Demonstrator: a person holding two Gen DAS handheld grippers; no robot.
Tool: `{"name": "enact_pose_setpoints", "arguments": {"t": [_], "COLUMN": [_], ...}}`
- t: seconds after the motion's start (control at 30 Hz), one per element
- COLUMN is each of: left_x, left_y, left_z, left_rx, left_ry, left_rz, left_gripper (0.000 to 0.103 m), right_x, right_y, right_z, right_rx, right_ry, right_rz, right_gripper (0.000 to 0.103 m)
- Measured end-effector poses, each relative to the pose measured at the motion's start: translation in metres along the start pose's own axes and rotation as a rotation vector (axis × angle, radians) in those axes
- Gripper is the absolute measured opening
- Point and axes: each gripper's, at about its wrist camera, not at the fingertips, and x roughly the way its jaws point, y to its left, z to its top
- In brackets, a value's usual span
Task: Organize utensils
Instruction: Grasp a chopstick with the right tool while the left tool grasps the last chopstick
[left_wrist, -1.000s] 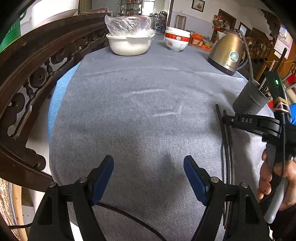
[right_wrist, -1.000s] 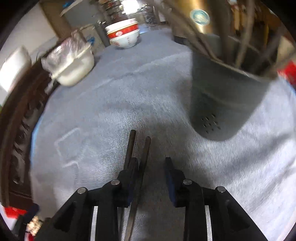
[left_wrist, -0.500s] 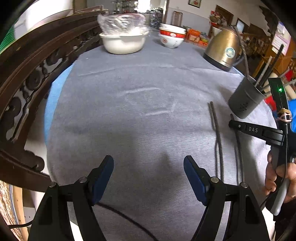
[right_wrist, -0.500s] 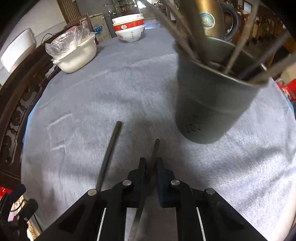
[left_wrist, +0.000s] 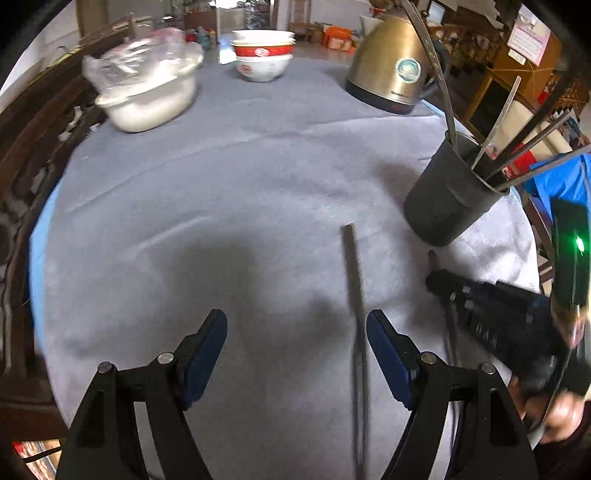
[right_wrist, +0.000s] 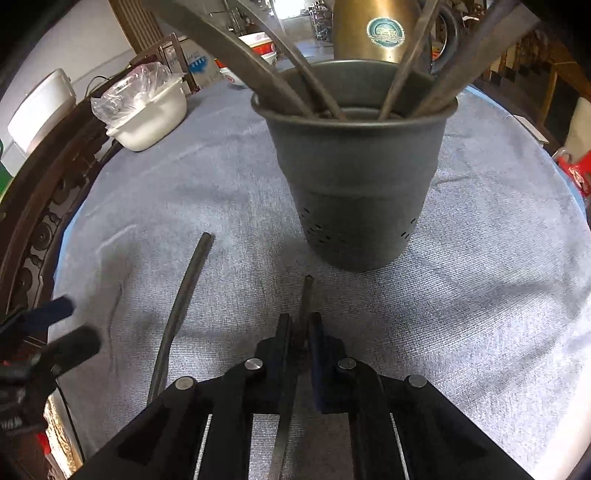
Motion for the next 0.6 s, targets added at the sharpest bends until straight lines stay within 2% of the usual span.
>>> {"name": "enact_pose_setpoints", "arguments": {"t": [0.13, 0.3, 0.47, 0.53, 0.57, 0.6], "left_x": [0.020, 0.039, 0.052, 0.060, 0.065, 0.067], "left_y": [-0.009, -0.019, -0.029, -0.029, -0.028, -0.027], "left_z": [0.019, 0.032, 0.044, 0.046, 0.046, 0.047], "left_rx": [0.007, 0.007, -0.008, -0.027, -0.041, -0.049], "left_ry": [0.046, 0.089, 0.116, 0.143, 0.159, 0.161], "left_rz": [-0.033, -0.043, -0.067, -0.082, -0.085, -0.083], "left_gripper": [0.078, 0.057, 0.050, 0.041, 0.031, 0.025], "right_x": [-0.007, -0.011, -0.005, -0.007, -0.007, -0.007], "right_y": [-0.009, -0.015, -0.016, -0.018, -0.020, -0.021], "right_z": [-0.005, -0.008, -0.006, -0.008, -0.009, -0.010], "right_rx": [0.005, 0.006, 0.004, 0.010, 0.012, 0.012], "right_ry": [-0.013, -0.020, -0.025, -0.026, -0.027, -0.027], "right_rz": [0.040, 0.068, 0.083, 0.090, 0.092, 0.093], "right_gripper": [0.011, 0.011, 0.011, 0.011, 0.011, 0.011]}}
